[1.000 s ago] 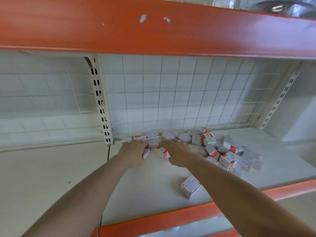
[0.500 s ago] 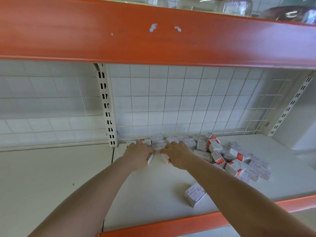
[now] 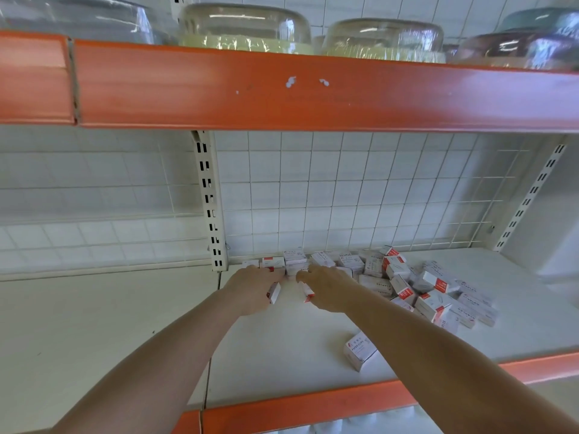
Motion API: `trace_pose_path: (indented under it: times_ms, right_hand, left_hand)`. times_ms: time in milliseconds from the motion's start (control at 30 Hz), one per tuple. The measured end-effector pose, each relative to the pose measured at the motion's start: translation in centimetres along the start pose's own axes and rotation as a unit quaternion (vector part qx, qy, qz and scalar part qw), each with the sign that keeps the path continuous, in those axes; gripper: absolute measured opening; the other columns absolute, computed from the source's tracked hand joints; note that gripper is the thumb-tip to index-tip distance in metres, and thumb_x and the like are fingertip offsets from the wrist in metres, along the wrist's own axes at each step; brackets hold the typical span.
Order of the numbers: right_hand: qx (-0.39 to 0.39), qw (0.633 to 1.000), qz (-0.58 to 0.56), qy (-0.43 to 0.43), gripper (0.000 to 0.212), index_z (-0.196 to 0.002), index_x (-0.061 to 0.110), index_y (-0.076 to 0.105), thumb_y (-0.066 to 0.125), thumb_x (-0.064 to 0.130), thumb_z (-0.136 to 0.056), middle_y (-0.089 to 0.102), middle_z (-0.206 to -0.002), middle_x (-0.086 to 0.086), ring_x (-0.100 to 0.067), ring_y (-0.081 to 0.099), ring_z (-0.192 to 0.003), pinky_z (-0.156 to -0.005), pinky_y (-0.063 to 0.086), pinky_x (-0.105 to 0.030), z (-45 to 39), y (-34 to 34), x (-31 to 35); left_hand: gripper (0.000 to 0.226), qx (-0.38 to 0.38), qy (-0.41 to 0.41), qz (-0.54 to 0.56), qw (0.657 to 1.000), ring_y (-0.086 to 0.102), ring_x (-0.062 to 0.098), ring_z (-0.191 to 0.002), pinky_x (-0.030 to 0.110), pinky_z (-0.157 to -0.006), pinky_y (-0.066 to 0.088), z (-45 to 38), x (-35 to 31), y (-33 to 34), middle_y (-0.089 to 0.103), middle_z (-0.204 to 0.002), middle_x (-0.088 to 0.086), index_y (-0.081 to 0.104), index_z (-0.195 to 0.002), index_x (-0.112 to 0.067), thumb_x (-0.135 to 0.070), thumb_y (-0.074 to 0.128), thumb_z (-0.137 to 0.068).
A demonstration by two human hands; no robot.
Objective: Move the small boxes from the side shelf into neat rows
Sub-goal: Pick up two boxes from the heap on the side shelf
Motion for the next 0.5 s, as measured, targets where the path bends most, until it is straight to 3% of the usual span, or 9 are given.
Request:
trace_pose_path:
  times_ms: [100, 333, 433, 500]
  right_hand:
    - [-0.005, 1.000, -0.002, -0.004, 0.053, -0.144, 0.022, 0.036, 0.055, 0.014, -0.094, 0.044, -0.134, -0.010, -0.029, 0.051, -0.116, -0.088, 0.046, -0.039, 0.2, -0.3, 0.7]
    - [-0.007, 0.999, 0.003, -0.036, 0.055, -0.146, 0.021, 0.033, 0.051, 0.020, -0.093, 0.046, -0.132, -0.007, -0.026, 0.052, -0.116, -0.082, 0.042, -0.035, 0.5, -0.9, 2.8]
    - [-0.011, 0.999, 0.006, -0.043, 0.057, -0.145, 0.022, 0.034, 0.053, 0.023, -0.091, 0.046, -0.133, -0.005, -0.025, 0.051, -0.119, -0.079, 0.036, -0.033, 0.8, -1.4, 3.6]
    - [-0.003, 0.999, 0.011, -0.045, 0.059, -0.145, 0.023, 0.035, 0.054, 0.025, -0.090, 0.046, -0.134, -0.004, -0.025, 0.051, -0.119, -0.085, 0.040, -0.034, 0.9, -1.7, 4.3]
  left_hand:
    - [0.040, -0.013, -0.002, -0.025, 1.000, 0.053, 0.028, -0.111, 0.034, -0.082, 0.039, 0.8, 0.3, -0.5, 0.055, -0.122, 0.003, 0.047, -0.130, -0.024, -0.013, 0.042, -0.092]
    - [0.047, -0.018, -0.027, -0.039, 0.999, 0.055, 0.028, -0.103, 0.030, -0.071, 0.034, 2.9, 1.9, -0.3, 0.053, -0.121, 0.003, 0.045, -0.134, -0.025, -0.012, 0.046, -0.089]
    - [0.048, -0.015, -0.035, -0.042, 0.998, 0.054, 0.028, -0.107, 0.031, -0.075, 0.037, 4.1, 2.4, -0.3, 0.052, -0.124, 0.004, 0.043, -0.136, -0.026, -0.012, 0.045, -0.090]
    - [0.049, -0.007, -0.048, -0.039, 0.998, 0.053, 0.028, -0.110, 0.033, -0.079, 0.038, 5.0, 2.8, -0.4, 0.051, -0.125, 0.005, 0.042, -0.137, -0.026, -0.011, 0.045, -0.091]
Point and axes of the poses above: each hand's wrist, its own z-axis away from the middle knuckle, its own y-axis out of the palm, x = y × z, the point moved 2 cm from there along -z, towards the middle knuckle
